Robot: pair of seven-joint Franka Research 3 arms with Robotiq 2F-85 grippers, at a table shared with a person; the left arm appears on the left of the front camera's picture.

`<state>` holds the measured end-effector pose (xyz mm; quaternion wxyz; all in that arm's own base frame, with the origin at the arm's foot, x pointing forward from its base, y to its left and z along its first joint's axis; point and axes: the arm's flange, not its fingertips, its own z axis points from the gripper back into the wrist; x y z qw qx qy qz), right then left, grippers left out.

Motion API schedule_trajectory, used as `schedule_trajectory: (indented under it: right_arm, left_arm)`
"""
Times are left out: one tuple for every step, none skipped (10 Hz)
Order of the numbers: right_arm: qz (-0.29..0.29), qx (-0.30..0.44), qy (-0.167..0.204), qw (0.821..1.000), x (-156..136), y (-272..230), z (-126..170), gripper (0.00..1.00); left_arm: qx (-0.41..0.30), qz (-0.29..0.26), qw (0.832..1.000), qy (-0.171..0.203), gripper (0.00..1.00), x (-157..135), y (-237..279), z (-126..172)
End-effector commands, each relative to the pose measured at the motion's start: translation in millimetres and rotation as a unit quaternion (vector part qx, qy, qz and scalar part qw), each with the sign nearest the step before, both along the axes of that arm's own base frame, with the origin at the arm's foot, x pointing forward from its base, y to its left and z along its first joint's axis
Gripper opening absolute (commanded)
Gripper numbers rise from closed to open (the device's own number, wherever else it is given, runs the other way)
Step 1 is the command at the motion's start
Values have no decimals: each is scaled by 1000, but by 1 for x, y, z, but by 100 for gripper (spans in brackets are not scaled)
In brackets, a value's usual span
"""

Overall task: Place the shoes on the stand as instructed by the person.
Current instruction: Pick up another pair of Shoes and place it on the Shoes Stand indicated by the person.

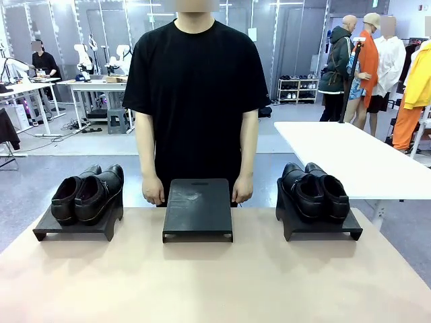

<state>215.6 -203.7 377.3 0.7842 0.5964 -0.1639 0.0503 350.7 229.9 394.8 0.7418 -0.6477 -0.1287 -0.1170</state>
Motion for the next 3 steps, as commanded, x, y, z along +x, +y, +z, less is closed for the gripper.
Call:
schedule_trajectory:
  right_arm:
    - [0, 3, -14, 1000, -2, 1, 2, 100]
    - [0, 3, -14, 1000, -2, 1, 2, 100]
    - [0, 3, -14, 1000, -2, 1, 2, 100]
  left_arm:
    - [5, 8, 1000, -6, 100, 1, -1, 1]
    - [5, 8, 1000, -6, 100, 1, -1, 1]
    - [5, 8, 1000, -6, 100, 1, -1, 1]
